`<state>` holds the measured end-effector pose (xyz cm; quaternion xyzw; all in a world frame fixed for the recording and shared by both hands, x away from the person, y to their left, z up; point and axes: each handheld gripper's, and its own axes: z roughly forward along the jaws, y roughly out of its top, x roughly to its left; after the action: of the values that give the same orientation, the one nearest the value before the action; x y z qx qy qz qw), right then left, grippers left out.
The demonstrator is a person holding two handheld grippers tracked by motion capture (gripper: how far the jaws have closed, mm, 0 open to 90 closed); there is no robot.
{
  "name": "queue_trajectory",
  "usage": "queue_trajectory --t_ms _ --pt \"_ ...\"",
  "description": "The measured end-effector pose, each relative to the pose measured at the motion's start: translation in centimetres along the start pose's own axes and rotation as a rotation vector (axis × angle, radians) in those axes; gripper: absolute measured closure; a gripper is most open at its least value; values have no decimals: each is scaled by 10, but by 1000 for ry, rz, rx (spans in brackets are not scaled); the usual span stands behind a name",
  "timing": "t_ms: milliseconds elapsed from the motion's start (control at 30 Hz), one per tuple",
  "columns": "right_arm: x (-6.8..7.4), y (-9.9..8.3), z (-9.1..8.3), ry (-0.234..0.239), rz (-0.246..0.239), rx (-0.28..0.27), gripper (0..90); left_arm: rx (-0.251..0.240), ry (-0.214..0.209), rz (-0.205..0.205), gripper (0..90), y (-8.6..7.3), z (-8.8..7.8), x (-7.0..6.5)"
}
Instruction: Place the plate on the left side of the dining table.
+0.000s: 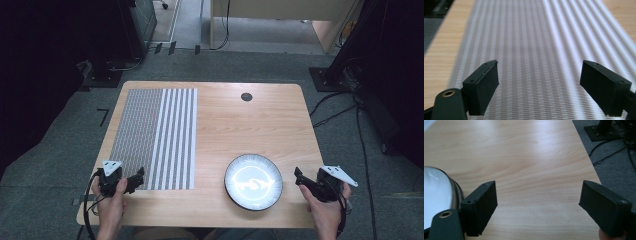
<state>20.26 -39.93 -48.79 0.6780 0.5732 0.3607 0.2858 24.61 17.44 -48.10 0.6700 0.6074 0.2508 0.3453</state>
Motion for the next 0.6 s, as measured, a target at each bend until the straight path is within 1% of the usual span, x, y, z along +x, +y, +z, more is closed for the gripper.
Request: queue_trajectory --t_ms 33,67,100,167,233,267,300,400,433,467,500,533,567,600 --pt "0 1 -2 12 19 -7 145 0 0 0 151 0 0 0" --pt "0 3 -4 30 30 -22 145 -2 -16 9 151 2 1 -7" --pt "0 3 -4 30 30 -22 145 -3 -23 14 151 3 2 -13" --pt "1 5 -7 21 16 -35 145 0 -44 23 151 7 5 -26" --pt "2 8 -10 23 8 -46 146 1 -65 29 152 10 7 -36" --pt "3 10 -12 42 19 -60 148 1 -74 39 151 11 9 -44" --pt "3 10 -13 50 20 -61 149 2 -82 45 152 13 9 -49" --pt "5 11 -14 57 21 -66 163 1 -113 65 151 17 11 -70" --pt "8 11 -14 71 18 -65 168 4 -130 78 151 18 12 -81" --pt "10 11 -14 73 13 -63 174 4 -130 78 152 18 12 -81" --pt "10 11 -14 73 13 -63 174 6 -141 81 152 19 13 -87" --pt "14 10 -13 80 0 -67 202 3 -168 78 152 19 14 -98" --pt "16 11 -13 89 -1 -70 216 3 -168 78 152 19 14 -98" --pt "16 11 -13 89 -1 -70 216 3 -179 80 152 20 14 -103"
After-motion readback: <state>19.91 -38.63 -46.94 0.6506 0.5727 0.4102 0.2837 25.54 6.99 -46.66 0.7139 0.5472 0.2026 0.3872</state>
